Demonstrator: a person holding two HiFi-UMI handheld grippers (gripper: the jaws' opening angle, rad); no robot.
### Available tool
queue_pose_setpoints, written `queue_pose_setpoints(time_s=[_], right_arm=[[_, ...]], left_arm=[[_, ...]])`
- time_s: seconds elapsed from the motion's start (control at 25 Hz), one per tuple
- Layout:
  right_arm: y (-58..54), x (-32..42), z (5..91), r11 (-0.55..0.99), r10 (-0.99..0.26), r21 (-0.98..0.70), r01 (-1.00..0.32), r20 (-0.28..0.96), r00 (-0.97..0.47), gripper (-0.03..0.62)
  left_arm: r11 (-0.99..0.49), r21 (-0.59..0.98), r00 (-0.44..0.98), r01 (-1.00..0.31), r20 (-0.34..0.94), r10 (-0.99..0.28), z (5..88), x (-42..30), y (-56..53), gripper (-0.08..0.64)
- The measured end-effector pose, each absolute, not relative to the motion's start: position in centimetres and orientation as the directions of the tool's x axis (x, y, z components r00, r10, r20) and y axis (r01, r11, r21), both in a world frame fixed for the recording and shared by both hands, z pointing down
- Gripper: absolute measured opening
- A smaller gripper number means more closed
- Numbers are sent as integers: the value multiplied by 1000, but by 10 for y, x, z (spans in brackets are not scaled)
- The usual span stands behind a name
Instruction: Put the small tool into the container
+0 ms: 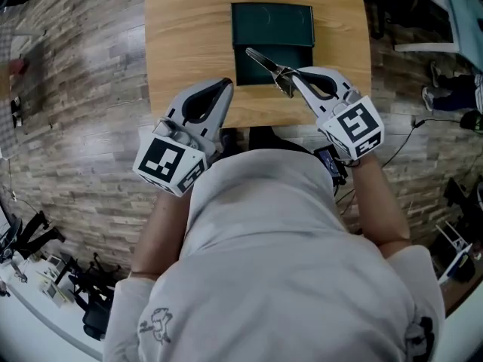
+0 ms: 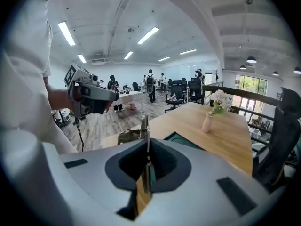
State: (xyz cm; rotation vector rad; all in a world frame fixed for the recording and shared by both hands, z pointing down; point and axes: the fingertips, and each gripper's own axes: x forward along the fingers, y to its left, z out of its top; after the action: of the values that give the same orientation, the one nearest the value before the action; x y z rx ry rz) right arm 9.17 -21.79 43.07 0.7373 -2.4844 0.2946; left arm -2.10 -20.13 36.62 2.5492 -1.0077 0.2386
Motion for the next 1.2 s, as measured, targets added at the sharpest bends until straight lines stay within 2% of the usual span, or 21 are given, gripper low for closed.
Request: queue_pose_setpoints(time_s=[0.92, 1.2], right_arm=[[-254, 83, 558, 910, -250, -62, -411, 708, -660, 11], [-259, 86, 595, 926, -218, -32, -375, 767, -604, 12]], left_arm=[[-599, 351, 692, -720, 430, -580, 469, -10, -245, 6], [-571, 378, 682, -729, 471, -559, 502, -7, -250, 5]])
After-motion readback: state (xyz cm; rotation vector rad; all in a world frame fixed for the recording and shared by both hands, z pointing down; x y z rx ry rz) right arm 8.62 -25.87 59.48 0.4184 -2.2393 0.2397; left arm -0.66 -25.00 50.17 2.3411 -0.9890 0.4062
